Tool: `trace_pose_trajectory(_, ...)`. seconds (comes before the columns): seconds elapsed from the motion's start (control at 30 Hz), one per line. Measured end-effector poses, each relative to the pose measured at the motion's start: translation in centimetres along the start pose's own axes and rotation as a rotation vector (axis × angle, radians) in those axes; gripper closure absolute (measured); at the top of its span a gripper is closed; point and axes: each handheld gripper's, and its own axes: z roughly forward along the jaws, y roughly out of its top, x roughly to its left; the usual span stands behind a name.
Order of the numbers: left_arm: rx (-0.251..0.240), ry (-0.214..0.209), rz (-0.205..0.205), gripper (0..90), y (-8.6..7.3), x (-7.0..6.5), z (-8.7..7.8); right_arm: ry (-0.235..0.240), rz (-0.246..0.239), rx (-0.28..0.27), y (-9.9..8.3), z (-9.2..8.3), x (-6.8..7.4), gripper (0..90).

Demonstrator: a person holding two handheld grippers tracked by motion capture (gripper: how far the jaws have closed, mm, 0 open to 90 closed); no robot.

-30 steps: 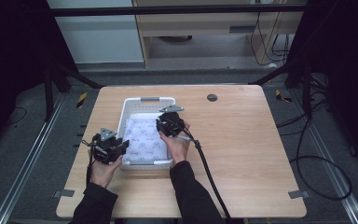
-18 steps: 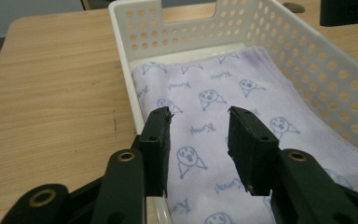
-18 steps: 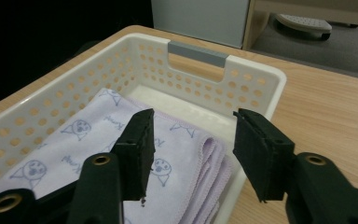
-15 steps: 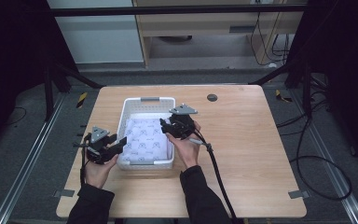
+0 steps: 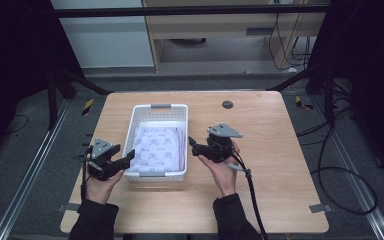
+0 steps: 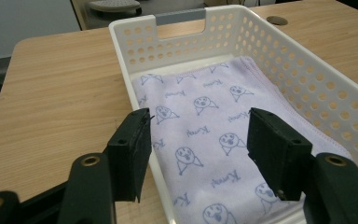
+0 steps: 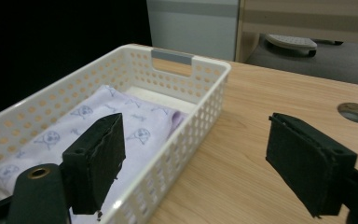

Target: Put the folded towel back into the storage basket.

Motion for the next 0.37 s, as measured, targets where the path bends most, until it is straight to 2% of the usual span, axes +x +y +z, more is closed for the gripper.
trace_pose_trajectory(0.17, -0.014, 0.004, -0.009, 36.9, -0.2, 0.2, -0.4, -0.015, 0.003, -0.002, -1.2, -1.6, -1.1, 17.9)
trace_pose_trajectory(0.23, -0.018, 0.008, -0.015, 36.2, -0.3, 0.3, -0.5, -0.034, 0.000, 0.002, -2.3, -2.6, -1.9, 17.2)
trace_pose_trajectory(0.37, -0.019, 0.009, -0.014, 35.2, -0.5, 0.3, -0.8, -0.046, 0.009, 0.005, -3.5, -3.5, -2.7, 16.7)
